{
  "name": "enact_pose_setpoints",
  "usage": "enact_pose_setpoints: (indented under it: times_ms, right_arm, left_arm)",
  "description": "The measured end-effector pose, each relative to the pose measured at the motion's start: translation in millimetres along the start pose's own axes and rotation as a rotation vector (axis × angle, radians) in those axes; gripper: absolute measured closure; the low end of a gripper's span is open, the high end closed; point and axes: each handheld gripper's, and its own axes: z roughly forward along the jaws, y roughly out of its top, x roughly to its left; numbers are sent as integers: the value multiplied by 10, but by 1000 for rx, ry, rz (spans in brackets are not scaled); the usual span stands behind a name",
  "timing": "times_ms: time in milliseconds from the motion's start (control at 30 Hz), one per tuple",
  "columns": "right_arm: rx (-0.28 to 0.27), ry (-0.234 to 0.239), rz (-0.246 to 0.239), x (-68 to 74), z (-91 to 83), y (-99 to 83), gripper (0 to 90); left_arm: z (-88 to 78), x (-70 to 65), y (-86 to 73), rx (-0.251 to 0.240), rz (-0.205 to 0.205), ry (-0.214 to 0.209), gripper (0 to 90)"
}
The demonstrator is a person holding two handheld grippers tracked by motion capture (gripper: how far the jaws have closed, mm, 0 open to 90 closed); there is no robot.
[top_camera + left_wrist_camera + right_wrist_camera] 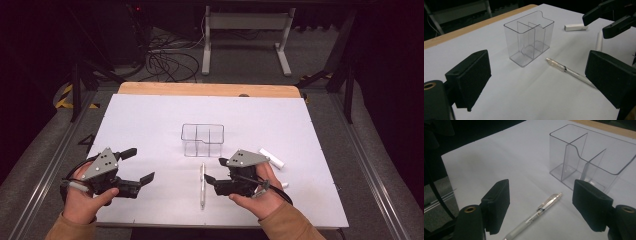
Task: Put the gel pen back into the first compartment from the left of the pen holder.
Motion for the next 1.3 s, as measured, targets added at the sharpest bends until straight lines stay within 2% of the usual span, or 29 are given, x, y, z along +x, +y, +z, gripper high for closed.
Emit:
enact_pose_setpoints:
  times_ms: [167,200,300,467,667,900,1300]
  right_arm:
    - [5,1,30,59,31,-5,321]
    - [10,-3,52,69,35,-7,324]
    - [23,-4,75,72,38,-4,330]
    - [30,-18,69,64,40,-1,330]
    - [53,-33,94,91,84,-13,338]
    - [101,-31,164,142,150,0,341]
    - [171,-67,267,167,237,24,372]
  left_arm:
    - [-19,-23,-2,0,4,7,72]
    - [-22,-21,-1,1,5,8,72]
    - [-21,-15,-2,2,1,9,72]
    - [-6,-12,-4,5,6,10,72]
    - [-14,-14,-16,6,2,9,72]
    - [-32,-11,-34,11,2,14,73]
    - [-39,-13,-45,13,-1,18,73]
